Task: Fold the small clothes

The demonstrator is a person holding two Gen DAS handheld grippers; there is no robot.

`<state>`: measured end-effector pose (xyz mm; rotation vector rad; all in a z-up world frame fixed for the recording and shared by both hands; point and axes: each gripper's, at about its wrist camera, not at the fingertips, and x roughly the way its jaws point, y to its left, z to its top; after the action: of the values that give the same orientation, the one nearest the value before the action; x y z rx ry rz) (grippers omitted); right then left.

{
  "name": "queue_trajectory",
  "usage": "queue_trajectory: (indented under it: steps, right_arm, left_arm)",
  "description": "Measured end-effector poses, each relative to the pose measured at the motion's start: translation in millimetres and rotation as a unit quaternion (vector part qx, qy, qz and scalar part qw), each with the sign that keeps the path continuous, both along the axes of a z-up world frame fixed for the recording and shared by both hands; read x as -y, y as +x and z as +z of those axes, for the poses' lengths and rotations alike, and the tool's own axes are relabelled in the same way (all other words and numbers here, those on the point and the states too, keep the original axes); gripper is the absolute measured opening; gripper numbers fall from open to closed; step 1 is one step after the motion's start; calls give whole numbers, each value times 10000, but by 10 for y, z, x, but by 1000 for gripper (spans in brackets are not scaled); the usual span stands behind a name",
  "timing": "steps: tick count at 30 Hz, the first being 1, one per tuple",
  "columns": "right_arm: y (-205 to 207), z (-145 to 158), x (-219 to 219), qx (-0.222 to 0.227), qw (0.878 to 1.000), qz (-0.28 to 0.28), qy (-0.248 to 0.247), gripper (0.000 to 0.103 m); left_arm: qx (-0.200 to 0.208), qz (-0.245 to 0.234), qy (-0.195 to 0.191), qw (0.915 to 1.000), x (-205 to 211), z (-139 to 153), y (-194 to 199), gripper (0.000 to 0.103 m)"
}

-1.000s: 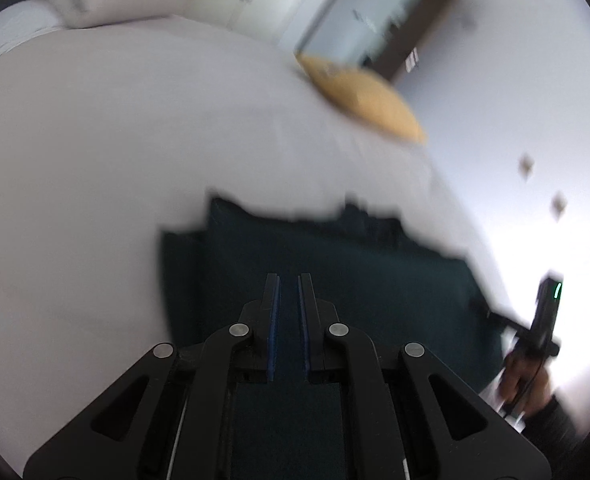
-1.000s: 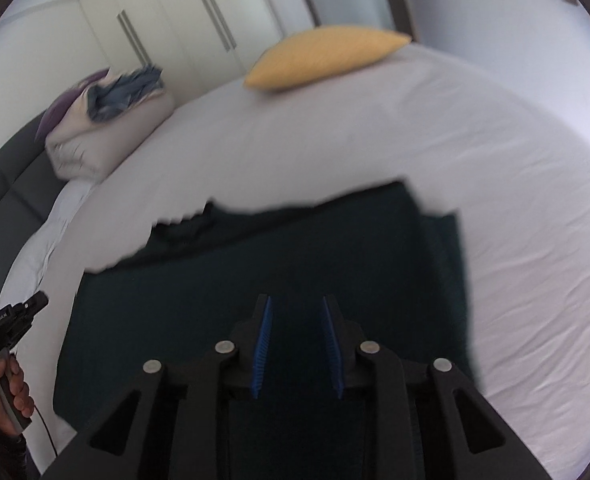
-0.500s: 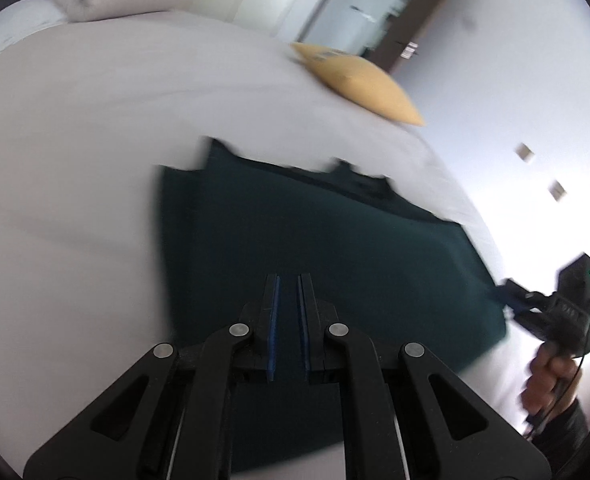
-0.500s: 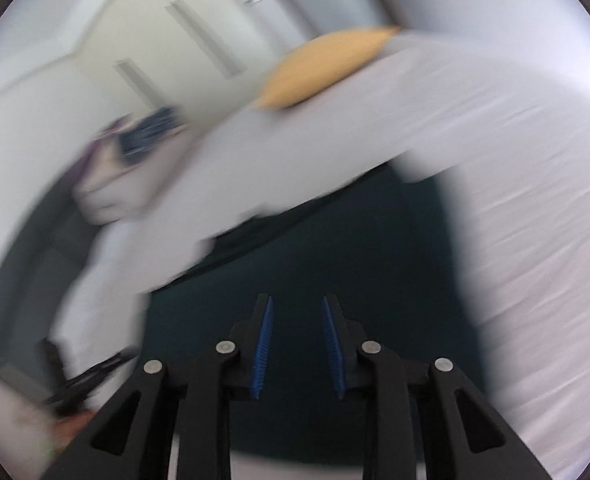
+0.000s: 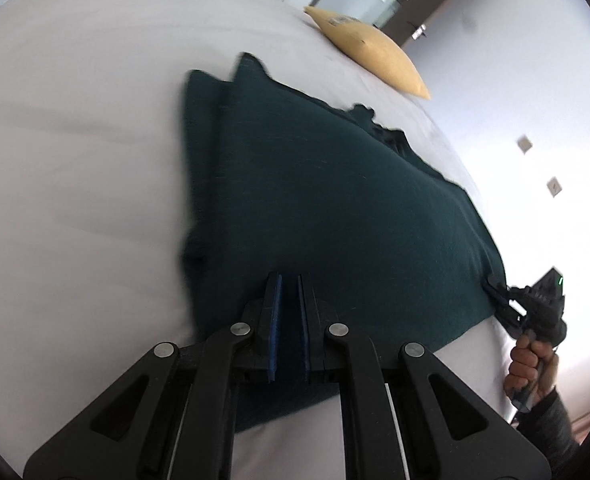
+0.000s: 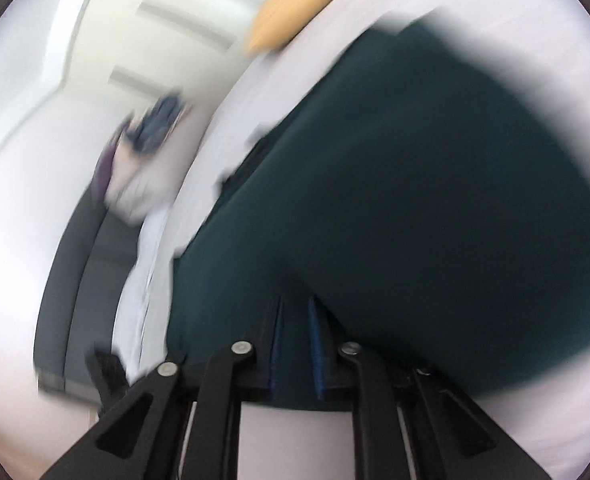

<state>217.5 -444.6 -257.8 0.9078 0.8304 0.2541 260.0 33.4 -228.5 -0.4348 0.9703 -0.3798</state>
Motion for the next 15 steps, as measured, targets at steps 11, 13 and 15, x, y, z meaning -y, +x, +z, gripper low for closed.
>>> queue_trajectory:
  steps: [11, 13, 15]
  right_arm:
    - [-533, 504, 421, 587, 9915, -1159, -1, 37]
    - [-393, 593, 20, 666, 9963, -550, -25, 38]
    - [-183, 627, -521, 678, 9974, 189, -121, 40]
  left_arm:
    - [757, 257, 1534, 9849, 284, 706, -320, 8]
    - [765, 69, 1913, 9785, 513, 713, -251, 8]
    - [551, -63, 2087, 9764, 668, 591, -148, 8]
